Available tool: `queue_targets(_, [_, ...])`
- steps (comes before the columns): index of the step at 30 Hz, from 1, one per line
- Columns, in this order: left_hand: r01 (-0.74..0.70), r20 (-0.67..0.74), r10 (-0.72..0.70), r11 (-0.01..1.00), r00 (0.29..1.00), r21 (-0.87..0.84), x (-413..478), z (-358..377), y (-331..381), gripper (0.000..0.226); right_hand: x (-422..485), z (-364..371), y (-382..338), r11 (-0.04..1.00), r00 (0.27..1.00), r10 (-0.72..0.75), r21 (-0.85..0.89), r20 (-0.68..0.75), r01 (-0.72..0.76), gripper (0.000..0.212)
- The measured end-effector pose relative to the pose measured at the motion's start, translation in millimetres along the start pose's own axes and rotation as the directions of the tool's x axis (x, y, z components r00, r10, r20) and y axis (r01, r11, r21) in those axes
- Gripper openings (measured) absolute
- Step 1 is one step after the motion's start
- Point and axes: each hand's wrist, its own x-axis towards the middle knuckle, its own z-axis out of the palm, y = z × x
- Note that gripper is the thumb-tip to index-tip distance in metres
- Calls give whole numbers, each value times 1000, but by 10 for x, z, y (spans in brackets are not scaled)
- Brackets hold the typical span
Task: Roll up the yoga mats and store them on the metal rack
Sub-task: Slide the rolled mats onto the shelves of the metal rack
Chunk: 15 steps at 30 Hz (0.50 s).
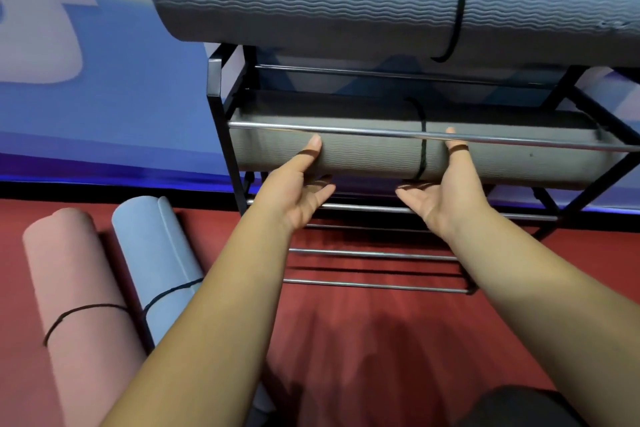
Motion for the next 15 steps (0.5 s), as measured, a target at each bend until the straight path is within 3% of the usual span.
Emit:
queue_targets(2, [16, 19, -16, 999, 1000, 39, -37, -33, 49, 42, -139, 103, 90, 981, 1000, 25, -193, 16, -21, 92])
queue_targets(5, [60, 25, -65, 983, 998, 171, -130, -119, 135, 15, -299, 269, 248, 866, 997, 60, -500, 54, -25, 72])
queue_targets(10, [153, 69, -202, 888, 977, 433, -344, -378, 333, 23, -453, 544, 481, 655, 971, 231, -747, 61, -109, 38])
queue_targets(13, [216, 6, -314, 668, 950, 712, -487, -605, 469, 21, -517, 720, 707, 484, 939, 314, -875, 137, -34, 19])
queue_targets(15, [279, -81, -395, 476, 915, 834, -567, -812, 517, 22, -542, 830, 898, 343, 918, 365, -939, 157, 24, 19])
